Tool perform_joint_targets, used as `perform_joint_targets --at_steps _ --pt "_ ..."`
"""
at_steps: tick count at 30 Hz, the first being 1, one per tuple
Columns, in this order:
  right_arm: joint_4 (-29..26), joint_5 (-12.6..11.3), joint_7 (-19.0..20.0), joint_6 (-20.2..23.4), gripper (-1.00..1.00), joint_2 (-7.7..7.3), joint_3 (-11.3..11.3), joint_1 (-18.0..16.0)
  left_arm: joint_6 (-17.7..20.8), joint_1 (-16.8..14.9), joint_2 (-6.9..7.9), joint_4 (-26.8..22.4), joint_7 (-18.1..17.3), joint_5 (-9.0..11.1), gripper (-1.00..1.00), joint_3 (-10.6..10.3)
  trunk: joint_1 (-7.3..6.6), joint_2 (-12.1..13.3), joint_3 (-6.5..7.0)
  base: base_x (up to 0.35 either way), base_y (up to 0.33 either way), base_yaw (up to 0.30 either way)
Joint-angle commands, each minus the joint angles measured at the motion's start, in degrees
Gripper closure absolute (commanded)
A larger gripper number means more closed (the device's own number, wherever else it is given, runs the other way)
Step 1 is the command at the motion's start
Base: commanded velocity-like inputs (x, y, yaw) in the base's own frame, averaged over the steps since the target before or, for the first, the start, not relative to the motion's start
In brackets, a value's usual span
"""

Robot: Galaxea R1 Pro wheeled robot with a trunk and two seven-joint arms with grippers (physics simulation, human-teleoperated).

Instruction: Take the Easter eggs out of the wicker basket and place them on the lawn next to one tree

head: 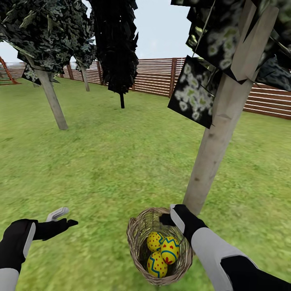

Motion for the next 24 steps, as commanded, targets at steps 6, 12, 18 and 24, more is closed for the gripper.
perform_joint_targets --at_steps 6,12,18,24 --pt "0.11 -3.04 -0.74 0.05 -1.0 -0.05 0.55 -0.03 0.24 -0.05 0.0 -0.15 -0.47 -0.45 -1.0 0.2 -0.01 -0.02 -0.05 0.0 0.0 0.0" --pt "1.14 -3.36 -1.04 0.45 -1.0 -0.12 0.47 -0.03 0.35 -0.05 -0.04 -0.27 -0.59 -0.39 -1.0 0.2 -0.01 -0.02 -0.05 0.0 0.0 0.0" --pt "1.4 -3.36 -1.07 0.58 -1.0 -0.16 0.46 -0.03 0.53 -0.05 -0.1 -0.18 -0.57 -0.59 -1.0 0.05 -0.01 -0.02 -0.05 0.0 0.0 0.0" --pt "0.9 -3.13 -0.89 0.97 -1.0 -0.11 0.46 -0.03 0.5 -0.05 -0.17 0.03 -0.56 -0.73 -1.0 -0.24 -0.01 -0.02 -0.1 0.0 0.0 0.012"
